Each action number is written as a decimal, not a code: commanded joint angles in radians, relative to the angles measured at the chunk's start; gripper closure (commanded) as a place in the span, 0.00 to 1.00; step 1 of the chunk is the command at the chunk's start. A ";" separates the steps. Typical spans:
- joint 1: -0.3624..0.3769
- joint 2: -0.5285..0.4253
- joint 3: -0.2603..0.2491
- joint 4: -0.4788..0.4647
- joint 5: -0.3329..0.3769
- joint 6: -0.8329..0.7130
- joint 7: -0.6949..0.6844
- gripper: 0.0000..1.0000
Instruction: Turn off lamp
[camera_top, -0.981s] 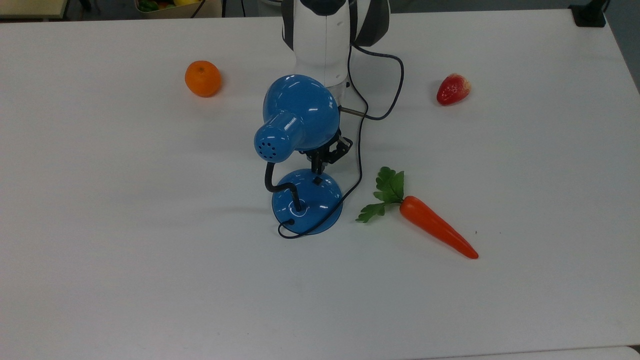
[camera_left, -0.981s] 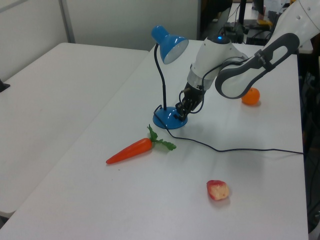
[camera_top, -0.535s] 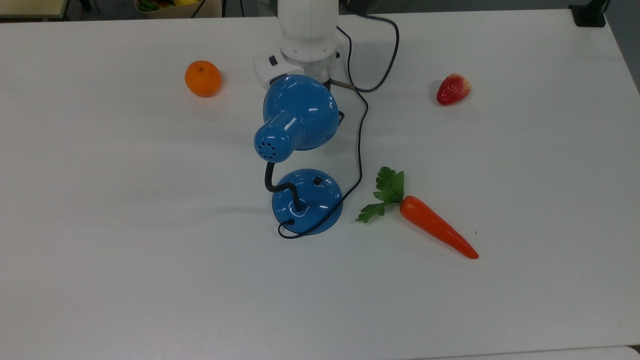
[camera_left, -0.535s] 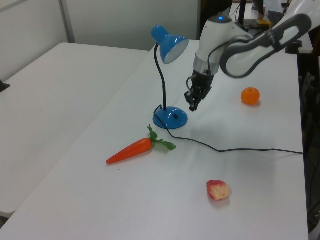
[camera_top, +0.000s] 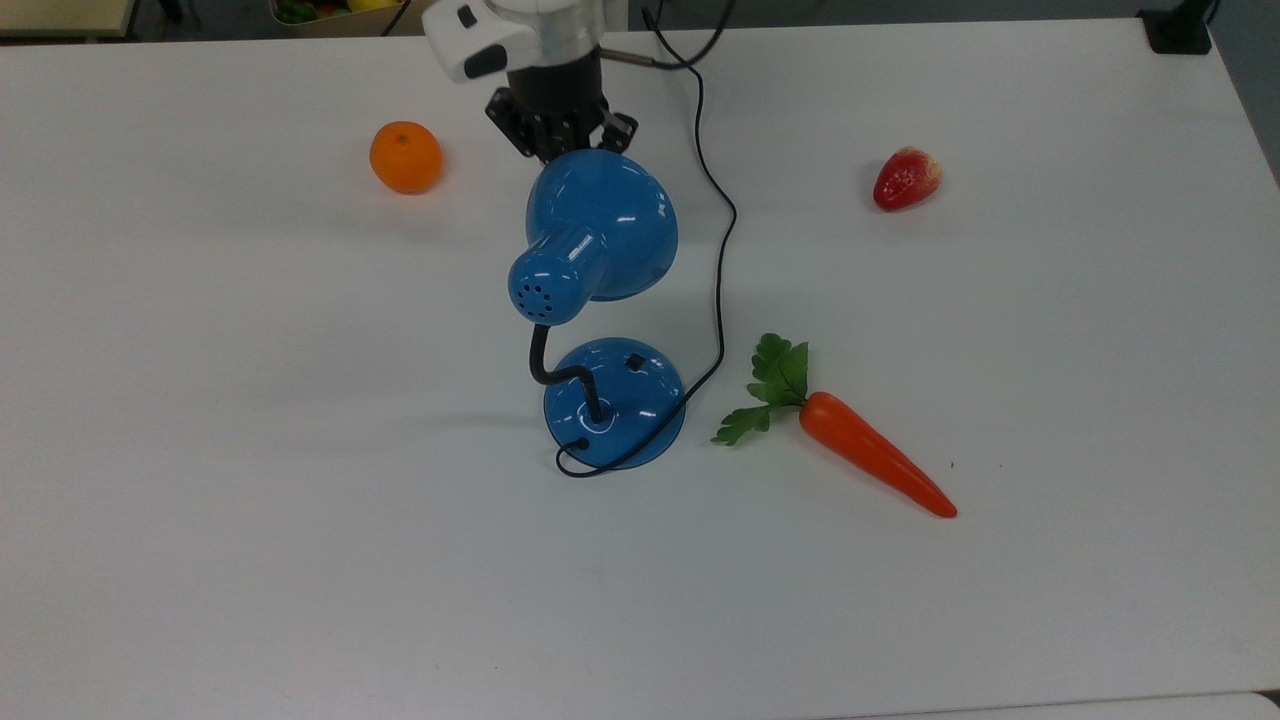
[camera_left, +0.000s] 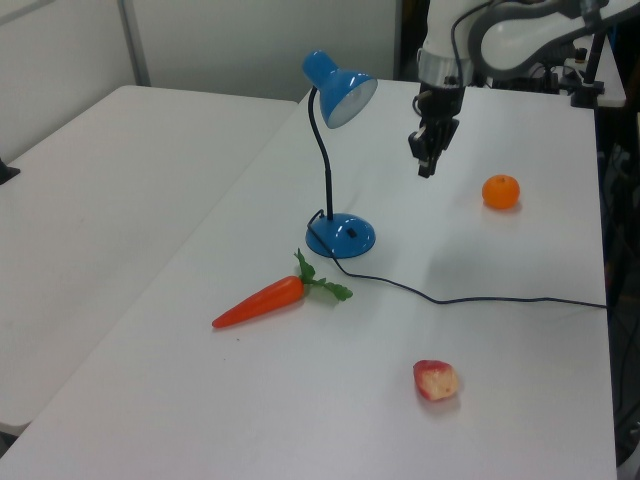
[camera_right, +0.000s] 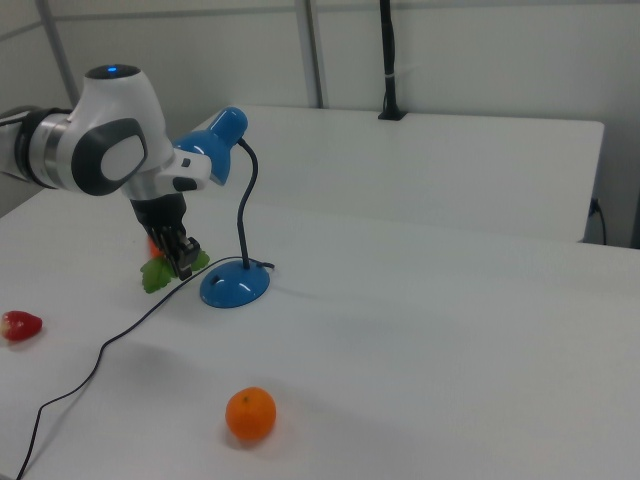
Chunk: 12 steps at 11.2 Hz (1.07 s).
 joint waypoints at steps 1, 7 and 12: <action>-0.073 -0.101 0.010 0.007 0.001 -0.154 -0.137 0.83; -0.402 -0.135 0.212 0.087 0.032 -0.323 -0.328 0.60; -0.613 -0.118 0.357 0.150 0.031 -0.337 -0.353 0.00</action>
